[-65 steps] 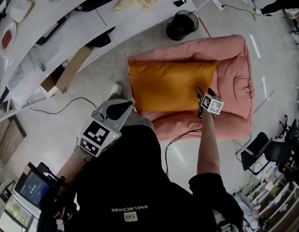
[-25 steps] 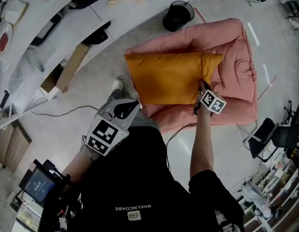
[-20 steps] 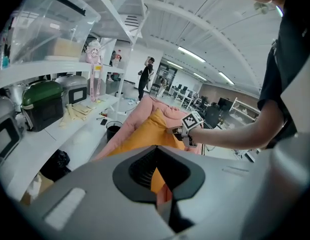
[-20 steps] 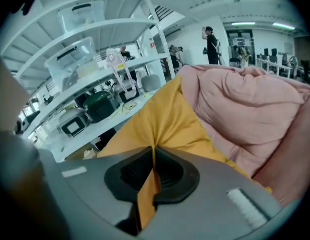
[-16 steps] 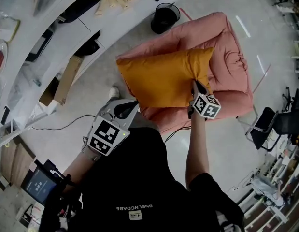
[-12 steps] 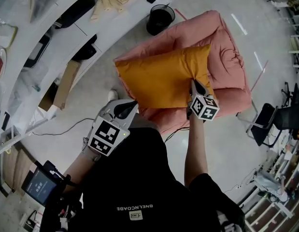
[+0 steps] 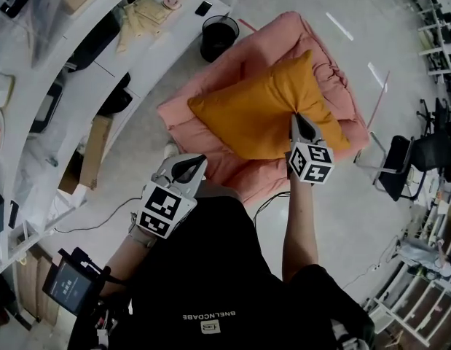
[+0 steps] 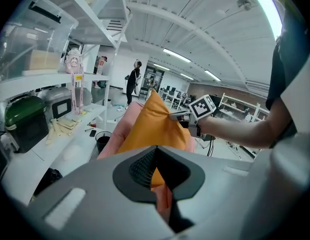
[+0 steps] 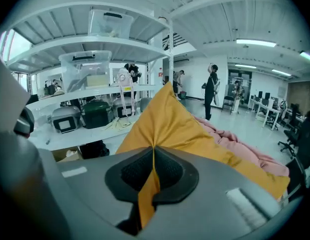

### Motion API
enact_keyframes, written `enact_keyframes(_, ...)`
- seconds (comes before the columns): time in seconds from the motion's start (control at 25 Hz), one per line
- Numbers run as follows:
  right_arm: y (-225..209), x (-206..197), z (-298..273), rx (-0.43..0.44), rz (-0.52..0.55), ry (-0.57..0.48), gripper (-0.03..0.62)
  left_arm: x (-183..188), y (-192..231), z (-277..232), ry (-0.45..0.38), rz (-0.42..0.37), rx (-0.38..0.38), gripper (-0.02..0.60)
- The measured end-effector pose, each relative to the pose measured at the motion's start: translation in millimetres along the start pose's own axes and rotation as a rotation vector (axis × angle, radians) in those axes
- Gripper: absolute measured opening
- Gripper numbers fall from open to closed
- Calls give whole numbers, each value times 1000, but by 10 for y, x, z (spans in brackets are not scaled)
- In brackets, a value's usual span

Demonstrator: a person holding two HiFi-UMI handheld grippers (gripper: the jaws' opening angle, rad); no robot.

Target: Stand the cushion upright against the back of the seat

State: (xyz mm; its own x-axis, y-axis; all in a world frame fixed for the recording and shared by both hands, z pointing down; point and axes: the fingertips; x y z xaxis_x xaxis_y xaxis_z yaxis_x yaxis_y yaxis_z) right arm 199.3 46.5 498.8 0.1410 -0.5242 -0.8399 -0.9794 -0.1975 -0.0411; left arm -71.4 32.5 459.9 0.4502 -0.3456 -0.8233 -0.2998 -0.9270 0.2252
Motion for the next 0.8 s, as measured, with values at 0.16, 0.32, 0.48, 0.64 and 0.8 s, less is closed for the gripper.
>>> enact_keyframes(0.16,-297,154,183,-78,11,-12,14,119,-100,-76,1,2,-39,14)
enact_keyframes(0.32,-560,192,29,-181,18,7,14,198,145,-322,6,-18,-123,14)
enact_keyframes(0.48,-868,216,82,-262,-27,24,14,334,191,-555,42,-33,-181,14)
enact_keyframes(0.64,-1080,118,-55,-316,-65,71,14,481,275,-774,76,-42,-240,14)
enact_keyframes(0.8,-1265,-19,-248,-354,-105,112,15,517,372,-928,115,-65,-284,14)
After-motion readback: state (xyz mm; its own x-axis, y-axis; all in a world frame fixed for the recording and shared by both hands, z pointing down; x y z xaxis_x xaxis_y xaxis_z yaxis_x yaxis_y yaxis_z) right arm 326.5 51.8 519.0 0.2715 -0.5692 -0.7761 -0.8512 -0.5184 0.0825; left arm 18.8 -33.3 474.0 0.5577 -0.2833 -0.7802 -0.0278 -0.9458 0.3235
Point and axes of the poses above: the fingertips, and each gripper's own axes: z backward along the fingers, y to its left, x out of its top, and after that the axes turned 5 degrees about x, right-handed
